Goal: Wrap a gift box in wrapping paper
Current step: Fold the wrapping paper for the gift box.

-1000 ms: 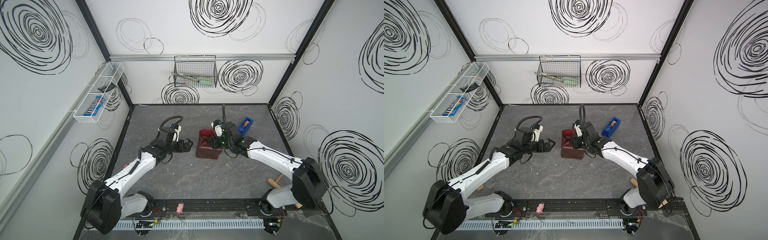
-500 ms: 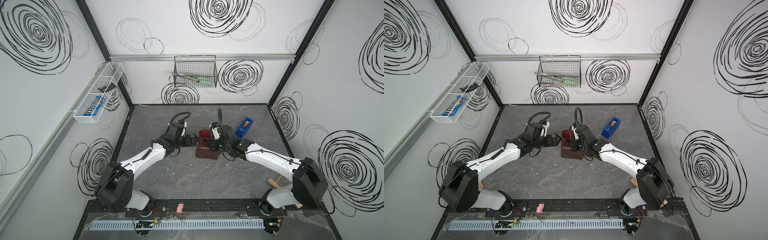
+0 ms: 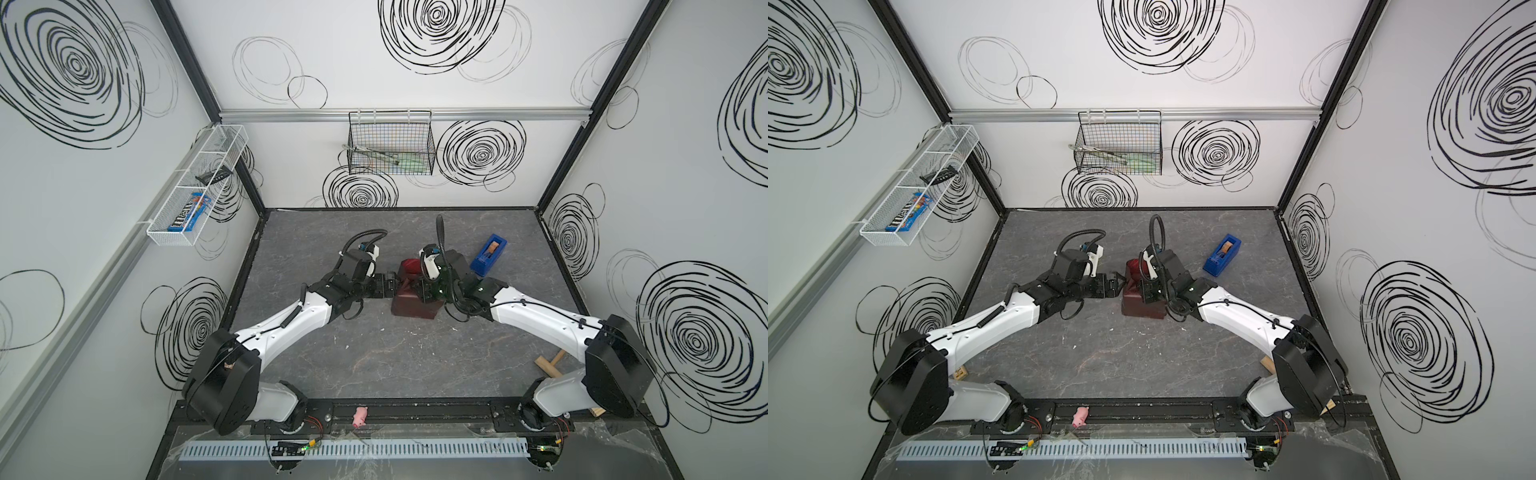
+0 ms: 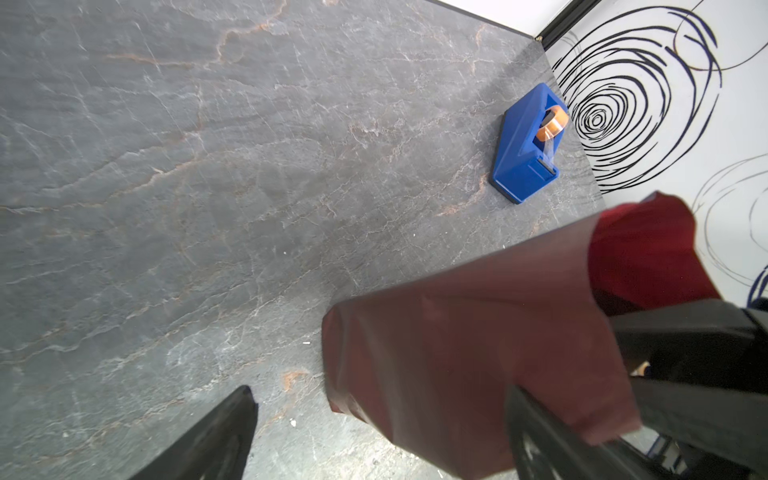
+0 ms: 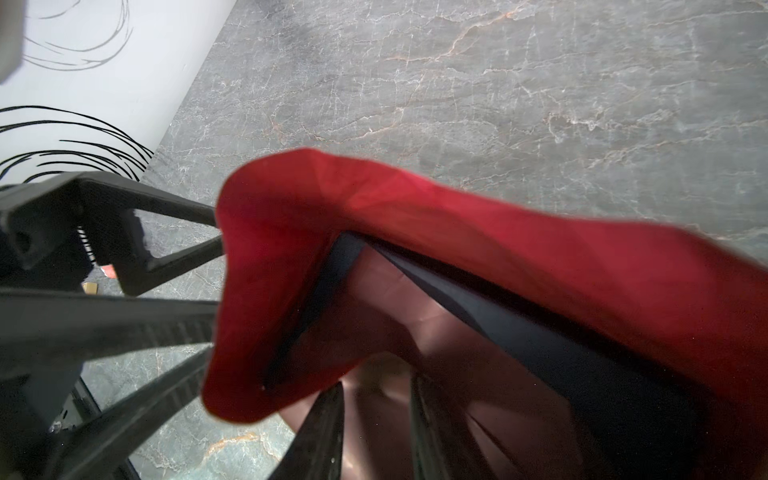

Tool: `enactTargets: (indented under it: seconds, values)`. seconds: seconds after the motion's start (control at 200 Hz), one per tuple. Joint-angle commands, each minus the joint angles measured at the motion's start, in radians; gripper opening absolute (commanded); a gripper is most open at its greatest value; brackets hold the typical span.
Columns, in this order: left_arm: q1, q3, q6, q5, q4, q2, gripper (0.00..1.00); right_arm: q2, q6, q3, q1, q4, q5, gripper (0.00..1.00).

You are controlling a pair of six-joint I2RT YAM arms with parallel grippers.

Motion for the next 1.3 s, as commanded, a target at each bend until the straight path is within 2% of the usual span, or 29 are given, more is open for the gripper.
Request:
enactTargets:
  seconds: [0.0, 0.075, 0.155, 0.235, 0.34, 0.49, 0.68, 0.816, 1.296]
  values:
    - [-0.012, -0.003, 0.105, -0.042, -0.001, -0.049, 0.96, 0.020, 0.005, 0.000, 0.003, -0.024, -0.002, 0.33]
    - [-0.043, -0.020, 0.159, -0.060, 0.018, -0.075, 0.96, 0.026, 0.004, 0.005, 0.003, -0.028, -0.008, 0.33]
    - [-0.102, -0.044, 0.214, -0.129, 0.040, -0.104, 0.96, 0.030, 0.004, 0.007, 0.002, -0.025, -0.014, 0.33]
    - [-0.133, -0.066, 0.234, -0.156, 0.070, -0.111, 1.00, 0.034, 0.001, 0.007, 0.002, -0.020, -0.017, 0.33]
    - [-0.158, -0.070, 0.238, -0.199, 0.083, -0.094, 0.95, 0.035, -0.004, 0.011, 0.002, -0.022, -0.023, 0.33]
    - [-0.171, -0.075, 0.225, -0.245, 0.129, -0.063, 0.86, 0.028, -0.014, 0.010, -0.002, -0.029, -0.023, 0.33]
    - [-0.177, -0.052, 0.249, -0.266, 0.162, -0.021, 0.68, 0.020, -0.022, 0.007, -0.007, -0.029, -0.028, 0.33]
    - [-0.182, -0.045, 0.253, -0.271, 0.170, -0.007, 0.63, 0.019, -0.024, 0.005, -0.012, -0.027, -0.033, 0.33]
    - [-0.190, -0.071, 0.234, -0.188, 0.223, 0.011, 0.35, 0.012, -0.024, -0.002, -0.012, -0.015, -0.042, 0.33]
